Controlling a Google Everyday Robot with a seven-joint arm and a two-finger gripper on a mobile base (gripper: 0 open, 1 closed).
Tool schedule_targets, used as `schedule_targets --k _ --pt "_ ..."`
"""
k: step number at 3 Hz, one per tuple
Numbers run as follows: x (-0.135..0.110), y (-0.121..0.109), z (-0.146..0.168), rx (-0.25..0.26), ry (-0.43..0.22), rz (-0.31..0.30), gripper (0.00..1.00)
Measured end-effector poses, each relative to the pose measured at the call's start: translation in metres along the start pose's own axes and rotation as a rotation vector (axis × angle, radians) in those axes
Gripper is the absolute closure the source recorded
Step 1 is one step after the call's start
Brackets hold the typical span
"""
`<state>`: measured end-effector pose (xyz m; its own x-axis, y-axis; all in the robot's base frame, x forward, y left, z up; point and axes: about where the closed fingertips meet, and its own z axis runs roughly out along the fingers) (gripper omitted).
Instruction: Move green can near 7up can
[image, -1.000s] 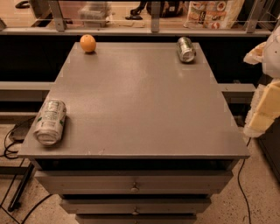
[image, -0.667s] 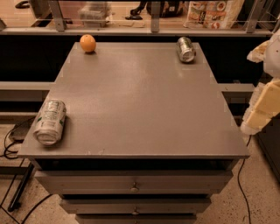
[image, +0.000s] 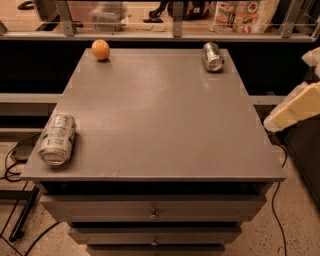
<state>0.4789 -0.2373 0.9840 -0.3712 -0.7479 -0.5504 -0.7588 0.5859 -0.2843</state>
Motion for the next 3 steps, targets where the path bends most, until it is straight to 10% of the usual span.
schedule_targets --k 1,3 --pt "-0.0168 -0.0420 0.0049 0.098 -0.133 0.083 0.00" --pt "-0.0251 -0.0419 0.0145 0.106 -0.149 0.110 0.00"
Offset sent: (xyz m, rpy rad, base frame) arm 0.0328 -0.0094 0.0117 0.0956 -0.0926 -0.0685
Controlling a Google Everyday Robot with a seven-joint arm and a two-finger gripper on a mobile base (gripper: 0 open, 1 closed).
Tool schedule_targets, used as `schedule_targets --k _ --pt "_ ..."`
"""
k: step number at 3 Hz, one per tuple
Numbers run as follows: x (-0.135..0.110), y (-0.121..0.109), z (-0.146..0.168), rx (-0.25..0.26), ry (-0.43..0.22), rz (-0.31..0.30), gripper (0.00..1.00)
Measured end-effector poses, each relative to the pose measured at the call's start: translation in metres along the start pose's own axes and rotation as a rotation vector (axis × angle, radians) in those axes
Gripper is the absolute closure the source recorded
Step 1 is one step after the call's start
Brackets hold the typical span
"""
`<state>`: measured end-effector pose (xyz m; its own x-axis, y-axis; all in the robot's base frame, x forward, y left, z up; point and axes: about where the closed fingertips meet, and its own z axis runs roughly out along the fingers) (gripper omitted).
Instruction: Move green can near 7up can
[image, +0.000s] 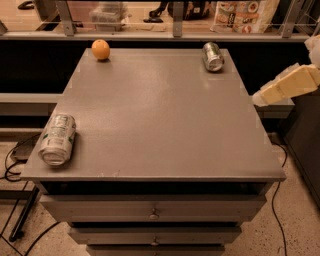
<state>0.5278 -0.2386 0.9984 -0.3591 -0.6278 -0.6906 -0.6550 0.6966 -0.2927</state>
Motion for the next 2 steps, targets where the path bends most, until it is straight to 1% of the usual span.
schedule_targets --k 1,2 --pt "-0.034 -0.004 0.035 -0.008 -0.083 0.026 0.00" --pt "-0.061 -0.014 0.077 -0.018 -0.142 0.043 0.00"
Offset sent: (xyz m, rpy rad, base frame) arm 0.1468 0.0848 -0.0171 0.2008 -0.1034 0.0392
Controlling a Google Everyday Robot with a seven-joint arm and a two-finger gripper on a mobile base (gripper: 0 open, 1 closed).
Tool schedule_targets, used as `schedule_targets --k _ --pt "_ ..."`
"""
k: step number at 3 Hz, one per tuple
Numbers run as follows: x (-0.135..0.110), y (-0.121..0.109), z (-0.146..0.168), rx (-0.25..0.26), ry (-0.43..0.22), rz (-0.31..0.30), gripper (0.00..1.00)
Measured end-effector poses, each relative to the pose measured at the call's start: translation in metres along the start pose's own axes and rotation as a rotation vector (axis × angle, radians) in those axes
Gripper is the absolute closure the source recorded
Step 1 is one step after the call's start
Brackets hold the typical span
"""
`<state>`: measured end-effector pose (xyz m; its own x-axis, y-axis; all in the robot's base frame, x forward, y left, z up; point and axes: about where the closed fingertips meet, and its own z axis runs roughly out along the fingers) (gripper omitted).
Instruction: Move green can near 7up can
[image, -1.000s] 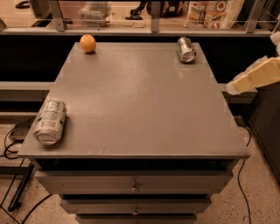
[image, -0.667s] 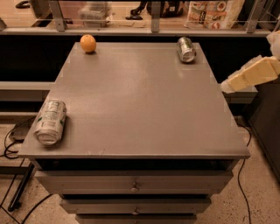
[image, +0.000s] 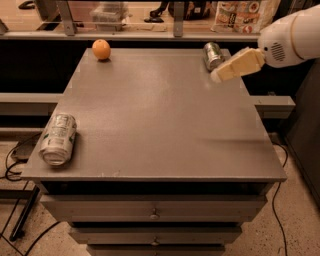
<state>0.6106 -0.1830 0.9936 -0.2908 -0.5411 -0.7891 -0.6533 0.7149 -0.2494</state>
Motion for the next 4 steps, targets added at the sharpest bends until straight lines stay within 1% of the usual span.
schedule_targets --k 1,2,3,4 --pt "-0.014 -0.016 0.040 -0.002 -0.044 0.030 0.00" --pt "-0.015 -0.048 0.082 0.022 -0.068 0.103 0.00" --pt "-0.009 -0.071 0.098 0.037 -0.079 0.169 0.00" --pt "-0.008 -0.073 0.100 0.039 -0.080 0.174 0.00"
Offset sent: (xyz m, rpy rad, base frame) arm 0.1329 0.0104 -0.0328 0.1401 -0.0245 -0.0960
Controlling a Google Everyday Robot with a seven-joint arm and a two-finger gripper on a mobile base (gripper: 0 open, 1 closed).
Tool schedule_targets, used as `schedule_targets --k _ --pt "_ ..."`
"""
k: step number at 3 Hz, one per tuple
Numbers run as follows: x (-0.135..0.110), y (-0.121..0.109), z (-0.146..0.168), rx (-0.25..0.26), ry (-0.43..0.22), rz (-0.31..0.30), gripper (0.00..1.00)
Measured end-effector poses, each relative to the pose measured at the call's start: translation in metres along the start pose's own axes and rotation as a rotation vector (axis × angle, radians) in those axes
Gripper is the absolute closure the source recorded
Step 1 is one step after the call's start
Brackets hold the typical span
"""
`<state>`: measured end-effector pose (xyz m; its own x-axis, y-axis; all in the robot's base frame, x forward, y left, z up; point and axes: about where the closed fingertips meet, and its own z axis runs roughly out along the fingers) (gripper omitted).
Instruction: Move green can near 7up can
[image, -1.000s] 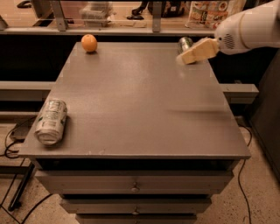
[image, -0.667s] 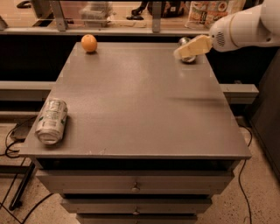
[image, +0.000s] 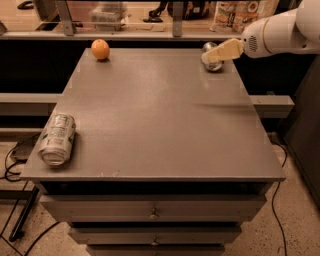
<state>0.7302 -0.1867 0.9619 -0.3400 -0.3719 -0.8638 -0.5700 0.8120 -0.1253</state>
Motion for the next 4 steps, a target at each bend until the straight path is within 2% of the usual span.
schedule_targets --k 1,2,4 --pt "0.002 -0.003 0.009 0.000 -0.005 0.023 0.00" --pt "0.000 -0.011 0.026 0.002 -0.038 0.048 0.00" --pt "-0.003 -0.033 0.070 0.019 -0.072 0.088 0.00"
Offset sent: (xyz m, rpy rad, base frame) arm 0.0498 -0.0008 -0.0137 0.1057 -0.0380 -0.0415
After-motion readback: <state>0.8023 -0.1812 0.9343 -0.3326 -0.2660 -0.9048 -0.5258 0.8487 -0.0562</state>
